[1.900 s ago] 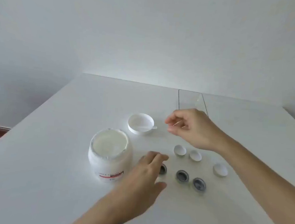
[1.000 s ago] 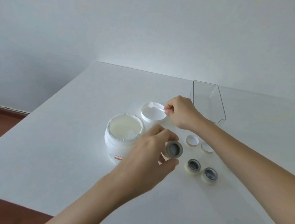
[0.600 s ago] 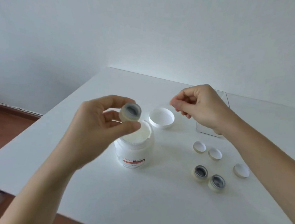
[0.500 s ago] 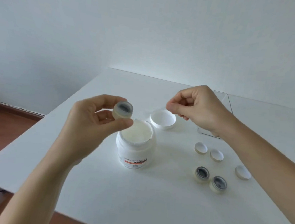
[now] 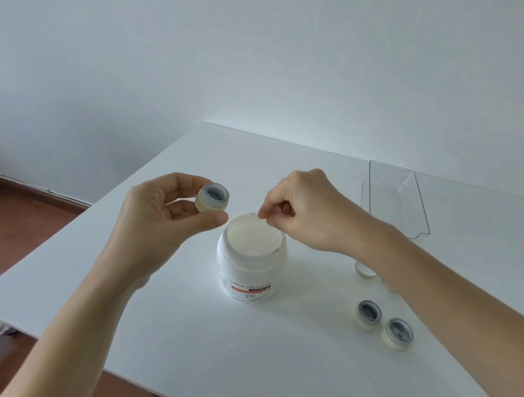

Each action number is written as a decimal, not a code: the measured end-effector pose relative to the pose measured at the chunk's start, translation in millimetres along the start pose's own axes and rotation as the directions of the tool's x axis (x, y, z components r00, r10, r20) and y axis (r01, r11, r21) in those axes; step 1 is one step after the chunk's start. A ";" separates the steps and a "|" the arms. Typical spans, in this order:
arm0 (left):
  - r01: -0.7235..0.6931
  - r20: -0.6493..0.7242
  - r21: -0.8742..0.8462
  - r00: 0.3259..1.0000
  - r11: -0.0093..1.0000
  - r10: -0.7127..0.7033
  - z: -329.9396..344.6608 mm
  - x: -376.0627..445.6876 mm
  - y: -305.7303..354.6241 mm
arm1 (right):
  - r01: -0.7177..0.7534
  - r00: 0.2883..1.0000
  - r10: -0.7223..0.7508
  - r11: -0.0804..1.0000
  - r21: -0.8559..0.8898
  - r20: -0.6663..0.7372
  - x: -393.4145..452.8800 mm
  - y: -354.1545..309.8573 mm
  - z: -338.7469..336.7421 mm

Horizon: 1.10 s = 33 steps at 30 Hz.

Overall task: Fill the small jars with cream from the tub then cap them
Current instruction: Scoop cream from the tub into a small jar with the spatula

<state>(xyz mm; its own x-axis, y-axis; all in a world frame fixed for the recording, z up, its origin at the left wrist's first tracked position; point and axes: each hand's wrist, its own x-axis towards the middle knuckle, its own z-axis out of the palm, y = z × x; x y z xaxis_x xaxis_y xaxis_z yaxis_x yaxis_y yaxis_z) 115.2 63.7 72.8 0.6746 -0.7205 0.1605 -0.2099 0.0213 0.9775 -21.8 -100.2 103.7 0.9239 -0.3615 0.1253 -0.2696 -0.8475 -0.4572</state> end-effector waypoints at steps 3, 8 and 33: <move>-0.004 0.005 -0.010 1.000 1.000 0.004 -0.8 -0.2 -1.4 | 0.040 0.998 -0.034 0.990 -0.135 0.046 3.0 -3.4 4.8; -0.020 -0.025 -0.057 1.000 0.998 0.019 -1.0 0.6 -4.6 | 0.040 0.990 -0.021 0.991 -0.131 0.141 6.9 -7.9 10.6; 0.001 -0.013 0.100 1.000 0.995 0.000 15.2 6.5 -9.1 | -0.255 0.952 0.305 0.791 0.556 0.002 -3.0 24.8 -50.0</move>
<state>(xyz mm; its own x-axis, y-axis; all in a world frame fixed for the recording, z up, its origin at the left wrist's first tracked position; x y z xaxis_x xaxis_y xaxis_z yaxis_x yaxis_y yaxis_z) 110.8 48.3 62.9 0.6840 -0.7111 0.1625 -0.2787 -0.0489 0.9591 -44.8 -139.6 136.0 0.7979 -0.6024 -0.0219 -0.2978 -0.3624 -0.8832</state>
